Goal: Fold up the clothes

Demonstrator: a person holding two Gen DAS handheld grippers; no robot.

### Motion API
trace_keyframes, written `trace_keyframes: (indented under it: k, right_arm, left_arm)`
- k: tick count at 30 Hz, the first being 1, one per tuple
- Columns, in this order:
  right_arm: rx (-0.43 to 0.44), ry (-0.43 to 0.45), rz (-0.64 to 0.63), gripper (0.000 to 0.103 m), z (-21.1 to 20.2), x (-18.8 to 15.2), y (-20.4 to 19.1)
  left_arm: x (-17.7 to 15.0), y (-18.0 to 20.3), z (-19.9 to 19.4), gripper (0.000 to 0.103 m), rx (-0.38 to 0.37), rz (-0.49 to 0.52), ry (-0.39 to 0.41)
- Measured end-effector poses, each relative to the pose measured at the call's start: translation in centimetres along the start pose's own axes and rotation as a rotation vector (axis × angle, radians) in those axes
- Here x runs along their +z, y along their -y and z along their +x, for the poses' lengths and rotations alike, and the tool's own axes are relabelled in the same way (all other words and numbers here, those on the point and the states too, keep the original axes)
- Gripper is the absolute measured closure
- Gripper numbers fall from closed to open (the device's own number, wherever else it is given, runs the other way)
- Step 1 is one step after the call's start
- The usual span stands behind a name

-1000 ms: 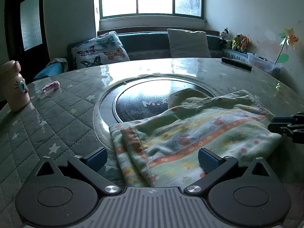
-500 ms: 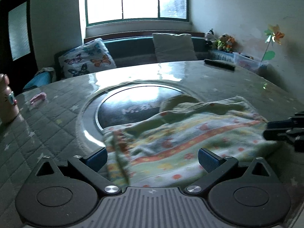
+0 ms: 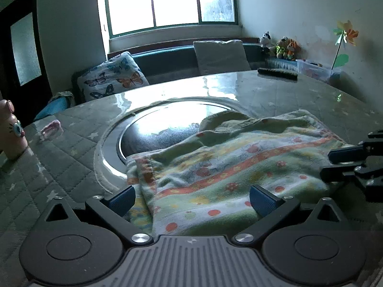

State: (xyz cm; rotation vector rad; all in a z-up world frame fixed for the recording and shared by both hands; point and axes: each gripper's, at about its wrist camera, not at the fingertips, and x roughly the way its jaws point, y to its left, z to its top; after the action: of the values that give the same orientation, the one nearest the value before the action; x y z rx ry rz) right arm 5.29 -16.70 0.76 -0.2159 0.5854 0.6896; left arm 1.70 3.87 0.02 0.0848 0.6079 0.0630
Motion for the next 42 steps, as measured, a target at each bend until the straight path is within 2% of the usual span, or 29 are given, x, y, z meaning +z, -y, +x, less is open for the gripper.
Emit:
trace_keyframes:
  k: [9, 14, 18, 25, 32, 37, 42]
  right_arm:
    - [-0.007, -0.011, 0.083, 0.064, 0.0, -1.0, 1.8]
    - [-0.018, 0.005, 0.076, 0.063, -0.7, -0.6, 2.1]
    - [-0.023, -0.012, 0.099, 0.062, -0.4, -1.2, 2.7]
    - [-0.02, 0.005, 0.093, 0.062, -1.0, -0.7, 2.7]
    - [-0.015, -0.025, 0.089, 0.061, -0.7, -1.1, 3.0]
    - [-0.011, 0.009, 0.113, 0.061, -0.8, 0.6, 4.2]
    - [-0.01, -0.001, 0.131, 0.061, 1.4, 1.7, 5.5]
  left_arm:
    - [-1.4, -1.3, -0.6, 0.0, 0.027, -0.035, 0.002]
    - [-1.2, -2.1, -1.9, 0.0, 0.071, -0.025, 0.02]
    - [-2.5, -3.3, -1.5, 0.0, 0.125, -0.038, -0.021]
    - [-2.4, -3.6, -2.3, 0.0, 0.129, -0.036, -0.014]
    - [-2.4, -4.0, -2.1, 0.0, 0.118, -0.044, -0.025]
    - [-1.7, -4.5, -2.0, 0.0, 0.133, -0.064, -0.019]
    - [-1.6, -5.0, -1.3, 0.0, 0.139, -0.09, -0.039]
